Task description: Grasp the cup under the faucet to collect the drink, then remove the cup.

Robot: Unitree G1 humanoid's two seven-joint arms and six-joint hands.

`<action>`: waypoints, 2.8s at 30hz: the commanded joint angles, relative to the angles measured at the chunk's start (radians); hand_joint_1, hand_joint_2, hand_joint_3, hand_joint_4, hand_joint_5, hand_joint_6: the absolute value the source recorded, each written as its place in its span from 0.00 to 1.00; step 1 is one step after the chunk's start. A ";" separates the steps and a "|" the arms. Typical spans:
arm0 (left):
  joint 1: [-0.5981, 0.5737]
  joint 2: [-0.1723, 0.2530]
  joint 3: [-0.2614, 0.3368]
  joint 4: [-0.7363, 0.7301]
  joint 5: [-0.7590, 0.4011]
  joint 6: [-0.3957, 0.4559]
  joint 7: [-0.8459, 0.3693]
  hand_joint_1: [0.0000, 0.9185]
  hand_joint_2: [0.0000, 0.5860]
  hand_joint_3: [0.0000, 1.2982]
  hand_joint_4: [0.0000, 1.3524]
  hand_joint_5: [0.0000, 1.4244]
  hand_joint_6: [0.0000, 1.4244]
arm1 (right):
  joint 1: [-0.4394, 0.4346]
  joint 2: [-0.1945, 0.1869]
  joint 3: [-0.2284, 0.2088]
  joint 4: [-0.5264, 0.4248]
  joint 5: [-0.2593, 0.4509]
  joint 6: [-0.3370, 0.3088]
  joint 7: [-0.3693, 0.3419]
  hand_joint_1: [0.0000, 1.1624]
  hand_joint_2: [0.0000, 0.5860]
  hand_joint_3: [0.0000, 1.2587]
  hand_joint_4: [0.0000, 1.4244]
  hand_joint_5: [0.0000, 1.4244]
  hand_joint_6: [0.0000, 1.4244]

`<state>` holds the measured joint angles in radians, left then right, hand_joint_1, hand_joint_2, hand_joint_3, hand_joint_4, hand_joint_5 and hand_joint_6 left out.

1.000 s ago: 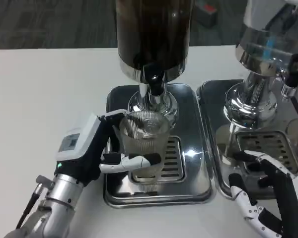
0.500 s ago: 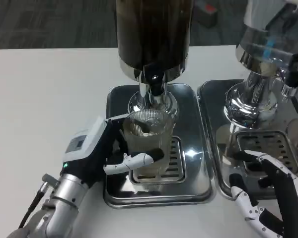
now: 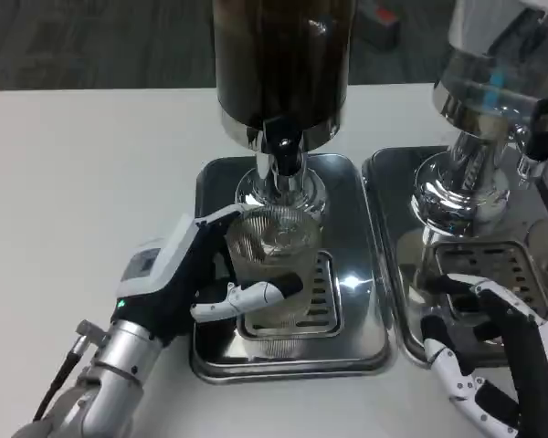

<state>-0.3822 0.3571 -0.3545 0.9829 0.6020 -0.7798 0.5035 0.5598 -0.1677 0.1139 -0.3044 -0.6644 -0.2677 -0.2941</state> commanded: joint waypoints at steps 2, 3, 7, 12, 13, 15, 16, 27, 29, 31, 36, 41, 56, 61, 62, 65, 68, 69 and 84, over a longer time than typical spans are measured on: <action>0.018 0.021 -0.010 -0.043 0.037 0.013 0.023 0.13 0.08 0.29 0.36 0.46 0.66 | -0.006 -0.001 -0.001 0.011 0.000 0.002 -0.007 0.35 0.71 0.33 0.24 0.27 0.38; 0.020 0.023 -0.012 -0.052 0.047 0.020 0.024 0.13 0.08 0.29 0.35 0.45 0.65 | -0.007 -0.001 0.000 0.011 -0.001 0.003 -0.007 0.35 0.71 0.33 0.24 0.27 0.38; 0.030 0.028 -0.025 -0.090 0.079 0.056 0.036 0.13 0.08 0.27 0.28 0.38 0.55 | -0.009 0.001 -0.001 0.012 -0.004 0.003 -0.011 0.35 0.71 0.33 0.24 0.27 0.38; 0.043 0.032 -0.031 -0.127 0.098 0.078 0.038 0.13 0.07 0.27 0.22 0.33 0.50 | -0.007 0.002 -0.007 0.010 -0.003 0.004 -0.013 0.36 0.71 0.33 0.24 0.27 0.38; 0.047 0.032 -0.032 -0.135 0.099 0.080 0.037 0.13 0.07 0.27 0.22 0.33 0.50 | -0.007 0.002 -0.007 0.010 -0.004 0.004 -0.013 0.36 0.71 0.33 0.24 0.27 0.38; 0.054 0.033 -0.032 -0.150 0.099 0.085 0.035 0.13 0.07 0.27 0.21 0.32 0.49 | -0.005 0.003 -0.007 0.008 -0.004 0.004 -0.013 0.36 0.71 0.33 0.24 0.27 0.38; 0.057 0.033 -0.032 -0.158 0.100 0.088 0.035 0.13 0.07 0.26 0.21 0.31 0.49 | -0.004 0.003 -0.007 0.007 -0.005 0.005 -0.013 0.36 0.71 0.33 0.24 0.27 0.38; 0.084 0.047 -0.016 -0.205 0.078 0.121 0.011 0.12 0.06 0.21 0.10 0.21 0.35 | -0.004 0.003 -0.005 0.006 0.003 0.005 -0.005 0.37 0.70 0.34 0.25 0.28 0.39; 0.089 0.054 -0.011 -0.208 0.072 0.116 0.009 0.11 0.05 0.17 0.05 0.15 0.30 | -0.006 0.002 -0.005 0.009 0.004 0.005 -0.005 0.37 0.70 0.34 0.25 0.29 0.39; 0.094 0.061 -0.005 -0.210 0.064 0.103 0.010 0.10 0.04 0.14 0.00 0.10 0.26 | -0.008 0.002 -0.004 0.012 0.006 0.004 -0.004 0.37 0.70 0.35 0.26 0.29 0.39; 0.103 0.077 0.011 -0.222 0.042 0.079 0.003 0.09 0.04 0.12 0.00 0.06 0.23 | -0.015 0.002 -0.003 0.018 0.010 0.003 -0.002 0.37 0.69 0.35 0.27 0.30 0.39; 0.140 0.106 0.043 -0.273 0.017 0.052 0.002 0.09 0.04 0.12 0.00 0.07 0.24 | -0.022 0.003 -0.003 0.024 0.016 0.002 -0.003 0.37 0.69 0.36 0.27 0.30 0.40; 0.367 0.246 0.333 -0.449 -0.291 -0.081 -0.137 0.01 0.13 0.26 0.32 0.36 0.51 | -0.044 0.021 0.001 0.009 0.027 0.012 -0.004 0.41 0.63 0.37 0.27 0.30 0.40; 0.350 0.267 0.431 -0.479 -0.593 -0.101 -0.363 0.00 0.16 0.30 0.38 0.42 0.57 | -0.059 0.029 0.007 0.017 0.026 0.016 -0.002 0.41 0.63 0.37 0.27 0.30 0.40; 0.345 0.266 0.441 -0.487 -0.645 -0.097 -0.412 0.00 0.16 0.31 0.39 0.44 0.58 | -0.062 0.030 0.008 0.019 0.027 0.017 -0.002 0.42 0.63 0.37 0.27 0.30 0.40; 0.319 0.252 0.469 -0.513 -0.852 -0.052 -0.608 0.00 0.15 0.32 0.41 0.46 0.63 | -0.068 0.032 0.012 0.023 0.028 0.018 -0.003 0.42 0.63 0.37 0.27 0.30 0.40; 0.286 0.222 0.503 -0.564 -1.090 0.041 -0.826 0.00 0.11 0.35 0.44 0.48 0.65 | -0.075 0.035 0.015 0.028 0.028 0.021 -0.003 0.42 0.62 0.37 0.27 0.30 0.40; 0.278 0.215 0.514 -0.579 -1.144 0.074 -0.883 0.00 0.11 0.36 0.45 0.49 0.66 | -0.076 0.036 0.015 0.028 0.030 0.022 -0.001 0.42 0.62 0.37 0.27 0.30 0.40; 0.052 0.162 0.605 -0.550 -1.396 0.707 -1.444 0.00 0.12 0.33 0.28 0.29 0.30 | -0.102 0.041 0.010 0.054 0.068 0.031 0.007 0.46 0.61 0.38 0.27 0.30 0.40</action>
<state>-0.3009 0.5262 0.2421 0.4255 -0.8124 -0.1162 -0.8981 0.4666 -0.1280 0.1278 -0.2626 -0.6035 -0.2468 -0.2880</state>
